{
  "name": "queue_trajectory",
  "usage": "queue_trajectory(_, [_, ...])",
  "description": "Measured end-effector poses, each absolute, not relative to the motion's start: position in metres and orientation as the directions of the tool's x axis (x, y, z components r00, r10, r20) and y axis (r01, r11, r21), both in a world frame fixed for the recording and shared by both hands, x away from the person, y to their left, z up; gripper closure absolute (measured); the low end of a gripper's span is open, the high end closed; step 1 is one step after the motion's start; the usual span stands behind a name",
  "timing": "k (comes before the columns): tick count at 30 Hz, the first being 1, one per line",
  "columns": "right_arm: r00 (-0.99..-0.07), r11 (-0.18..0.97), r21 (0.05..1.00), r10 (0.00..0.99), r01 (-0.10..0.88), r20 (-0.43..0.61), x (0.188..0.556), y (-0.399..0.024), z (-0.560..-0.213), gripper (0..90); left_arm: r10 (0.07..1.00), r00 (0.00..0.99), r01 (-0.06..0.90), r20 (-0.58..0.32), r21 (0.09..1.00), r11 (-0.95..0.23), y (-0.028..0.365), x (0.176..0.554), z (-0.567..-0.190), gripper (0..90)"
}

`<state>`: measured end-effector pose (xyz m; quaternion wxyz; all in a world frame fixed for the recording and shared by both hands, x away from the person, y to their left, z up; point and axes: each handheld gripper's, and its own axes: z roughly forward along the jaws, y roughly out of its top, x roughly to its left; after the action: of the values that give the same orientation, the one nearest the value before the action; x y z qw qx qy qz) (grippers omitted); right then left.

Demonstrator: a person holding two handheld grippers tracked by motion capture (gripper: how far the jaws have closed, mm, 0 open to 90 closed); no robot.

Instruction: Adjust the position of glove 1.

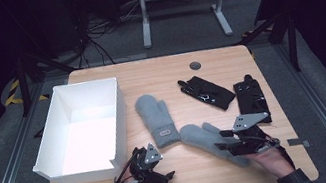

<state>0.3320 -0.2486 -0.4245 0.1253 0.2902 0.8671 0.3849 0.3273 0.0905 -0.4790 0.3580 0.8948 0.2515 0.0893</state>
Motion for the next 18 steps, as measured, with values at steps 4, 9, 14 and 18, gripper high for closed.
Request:
queue_trajectory(4, [-0.783,0.500,0.773,0.622,0.390,-0.007,0.330,-0.267,-0.413,62.2,0.530,0.848,0.401,-0.024,0.683,-0.610,0.090,0.325,-0.476,5.5])
queue_trajectory(9, [-0.749,0.482,0.766,0.662,0.426,-0.001,0.337,-0.293,-0.415,81.4,0.523,0.846,0.430,-0.102,0.709,-0.559,0.092,0.321,-0.460,43.3])
queue_trajectory(14, [-0.750,0.500,0.738,0.661,0.453,0.012,0.343,-0.307,-0.425,90.0,0.513,0.846,0.450,-0.144,0.708,-0.544,0.082,0.326,-0.451,77.1])
queue_trajectory(18, [-0.762,0.532,0.708,0.648,0.464,0.012,0.343,-0.314,-0.433,90.0,0.502,0.854,0.444,-0.138,0.696,-0.564,0.068,0.334,-0.449,90.0])
